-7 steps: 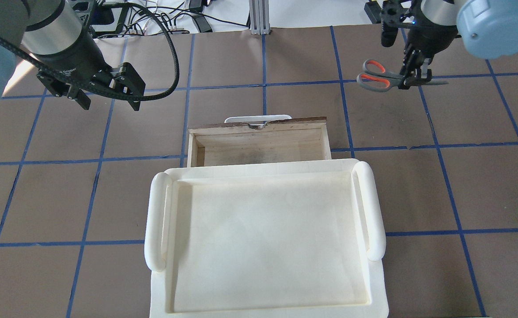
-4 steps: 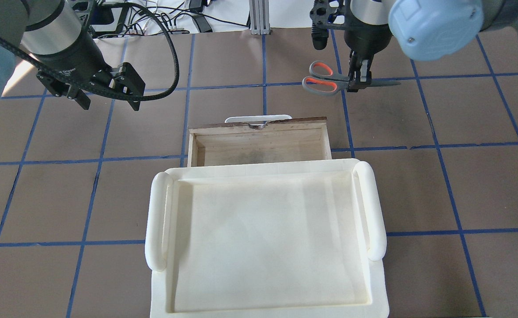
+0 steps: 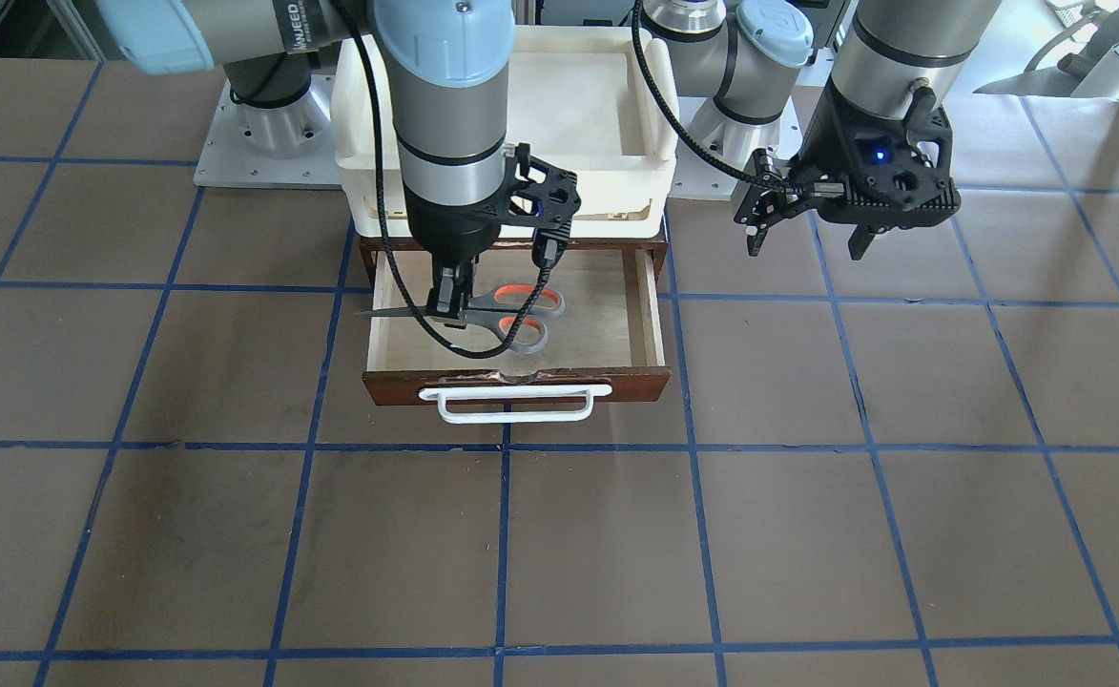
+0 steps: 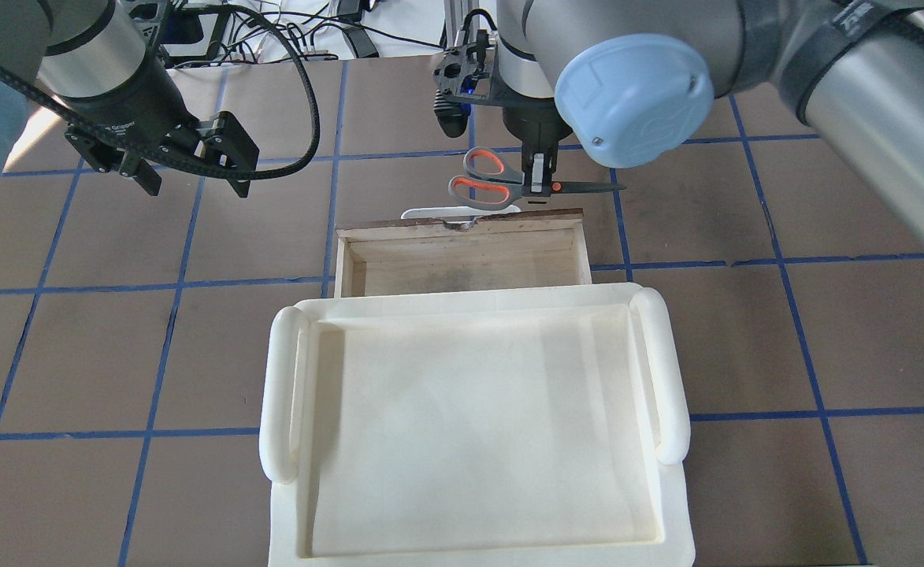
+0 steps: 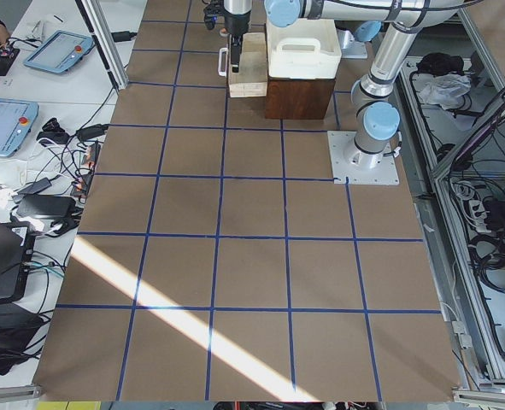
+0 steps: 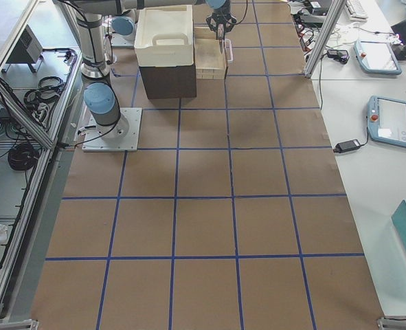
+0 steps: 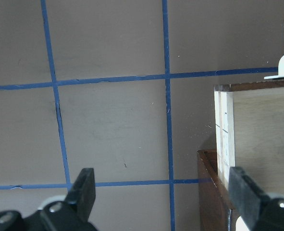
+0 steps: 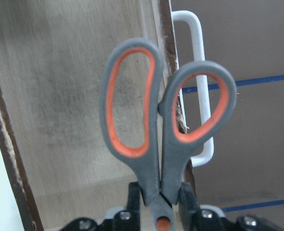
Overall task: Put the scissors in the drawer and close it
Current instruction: 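Lift the scissors with the right gripper and carry them over the drawer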
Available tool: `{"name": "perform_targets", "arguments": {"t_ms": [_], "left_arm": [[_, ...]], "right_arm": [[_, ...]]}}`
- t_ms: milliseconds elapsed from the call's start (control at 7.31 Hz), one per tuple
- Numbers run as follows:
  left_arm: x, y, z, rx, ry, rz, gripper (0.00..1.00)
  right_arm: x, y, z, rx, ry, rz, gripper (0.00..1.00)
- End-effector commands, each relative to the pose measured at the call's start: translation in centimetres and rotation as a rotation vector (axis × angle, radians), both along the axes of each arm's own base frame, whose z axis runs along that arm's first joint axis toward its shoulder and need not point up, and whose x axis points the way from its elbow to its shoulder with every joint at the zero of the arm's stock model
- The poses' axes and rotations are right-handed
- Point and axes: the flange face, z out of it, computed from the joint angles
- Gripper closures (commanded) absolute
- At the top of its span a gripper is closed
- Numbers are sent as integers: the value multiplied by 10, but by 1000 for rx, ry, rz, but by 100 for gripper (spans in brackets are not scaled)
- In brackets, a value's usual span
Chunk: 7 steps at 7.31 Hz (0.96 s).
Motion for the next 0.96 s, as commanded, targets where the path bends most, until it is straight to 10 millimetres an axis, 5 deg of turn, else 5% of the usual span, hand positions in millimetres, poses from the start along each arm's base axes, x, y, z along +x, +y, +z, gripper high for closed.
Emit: {"name": "perform_targets", "arguments": {"t_ms": [0, 274, 821], "left_arm": [[0, 0, 0, 0, 0, 0, 0], [0, 0, 0, 0, 0, 0, 0], [1, 0, 0, 0, 0, 2, 0]], "right_arm": [[27, 11, -36, 8, 1, 23, 100], [29, 20, -64, 15, 3, 33, 100], [46, 28, -82, 45, -29, -5, 100]]}}
